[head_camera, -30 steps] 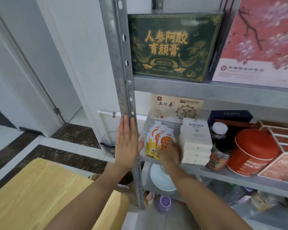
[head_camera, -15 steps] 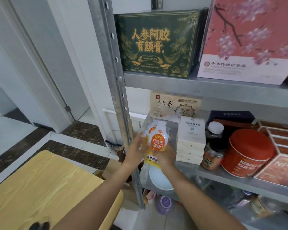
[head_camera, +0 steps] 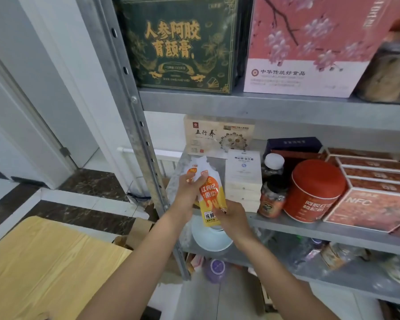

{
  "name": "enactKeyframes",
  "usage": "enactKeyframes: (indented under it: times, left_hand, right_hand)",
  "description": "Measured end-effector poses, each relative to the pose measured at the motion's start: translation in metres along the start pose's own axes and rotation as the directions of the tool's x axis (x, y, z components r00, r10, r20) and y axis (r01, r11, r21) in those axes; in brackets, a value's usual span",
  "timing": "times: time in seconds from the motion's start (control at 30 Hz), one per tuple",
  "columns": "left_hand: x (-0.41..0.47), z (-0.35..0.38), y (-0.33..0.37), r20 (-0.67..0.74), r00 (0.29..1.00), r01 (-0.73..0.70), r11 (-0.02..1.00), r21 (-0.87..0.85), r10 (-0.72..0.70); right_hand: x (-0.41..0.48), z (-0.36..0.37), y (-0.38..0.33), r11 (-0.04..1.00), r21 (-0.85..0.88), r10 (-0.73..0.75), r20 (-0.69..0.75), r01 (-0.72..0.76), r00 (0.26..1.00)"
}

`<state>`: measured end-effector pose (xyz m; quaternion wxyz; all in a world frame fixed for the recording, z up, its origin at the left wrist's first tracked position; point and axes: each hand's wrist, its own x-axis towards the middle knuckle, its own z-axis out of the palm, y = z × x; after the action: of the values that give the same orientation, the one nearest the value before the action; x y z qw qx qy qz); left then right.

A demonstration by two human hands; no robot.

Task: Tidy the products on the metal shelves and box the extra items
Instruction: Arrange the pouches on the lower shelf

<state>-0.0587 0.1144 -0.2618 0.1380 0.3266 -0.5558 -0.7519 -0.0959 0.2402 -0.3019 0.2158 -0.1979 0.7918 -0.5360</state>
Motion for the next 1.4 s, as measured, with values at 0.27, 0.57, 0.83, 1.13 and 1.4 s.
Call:
enactKeyframes:
  times: [0.27,0.57,0.83,1.13,1.4]
  left_hand:
    - [-0.006,-0.005,0.0,0.044,0.999,-0.004,0.993,-0.122,0.01]
    - [0.003,-0.028,0.012,0.141,0.99,-0.011,0.999,-0.044,0.017]
    - [0.012,-0.035,0.014,0.2,0.977,0.097,0.992,-0.08,-0.079]
    - [0.036,-0.045,0.002,0.056,0.992,0.103,0.984,0.146,-0.112]
    - [0.068,-0.047,-0.022,0.004,0.977,-0.181,0.821,0.542,0.213]
  right_hand:
    - [-0.009,0.024,-0.006,0.876,-0.416,-0.249,0.04,0.243,0.968]
    - [-0.004,0.036,-0.013,0.927,0.373,0.136,-0.254,-0.033,0.957]
    - [-0.001,0.051,0.001,0.401,-0.848,-0.822,-0.166,0.347,0.545]
    - [0.01,0.058,-0.006,0.909,0.377,0.208,-0.036,-0.179,0.978]
    - [0.015,0.058,0.018,0.853,0.489,0.367,-0.316,-0.181,0.875]
